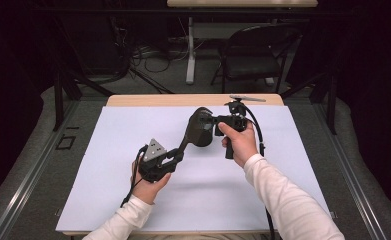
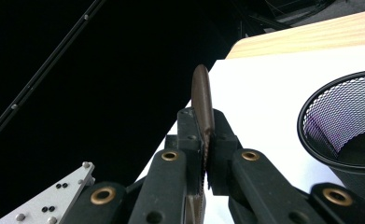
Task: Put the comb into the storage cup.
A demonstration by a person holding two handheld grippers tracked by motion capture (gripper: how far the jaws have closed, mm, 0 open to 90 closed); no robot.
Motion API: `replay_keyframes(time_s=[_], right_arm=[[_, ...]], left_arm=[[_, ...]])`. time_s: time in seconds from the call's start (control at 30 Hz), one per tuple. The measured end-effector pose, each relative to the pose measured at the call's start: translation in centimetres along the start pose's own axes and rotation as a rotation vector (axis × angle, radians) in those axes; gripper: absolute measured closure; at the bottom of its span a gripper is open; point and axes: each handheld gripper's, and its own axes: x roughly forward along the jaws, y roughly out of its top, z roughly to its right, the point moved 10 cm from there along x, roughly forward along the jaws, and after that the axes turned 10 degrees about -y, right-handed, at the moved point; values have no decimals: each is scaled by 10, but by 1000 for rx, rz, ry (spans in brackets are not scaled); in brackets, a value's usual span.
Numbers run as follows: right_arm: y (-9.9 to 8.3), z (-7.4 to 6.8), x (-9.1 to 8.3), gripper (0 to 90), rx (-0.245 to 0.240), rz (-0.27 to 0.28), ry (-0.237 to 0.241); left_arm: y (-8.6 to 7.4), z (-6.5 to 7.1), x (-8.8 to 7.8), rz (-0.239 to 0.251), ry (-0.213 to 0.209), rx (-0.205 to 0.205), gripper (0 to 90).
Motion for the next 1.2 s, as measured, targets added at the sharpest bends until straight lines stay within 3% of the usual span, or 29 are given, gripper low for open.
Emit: replay_keyframes(time_s=[0.47, 1.2], right_arm=[[0, 1, 0, 867, 2, 1, 0], [3, 3, -2, 867, 10, 11, -6]], left_arm=[[1, 0, 0, 14, -7, -10, 637], [4, -4, 0, 43, 7, -22, 380]])
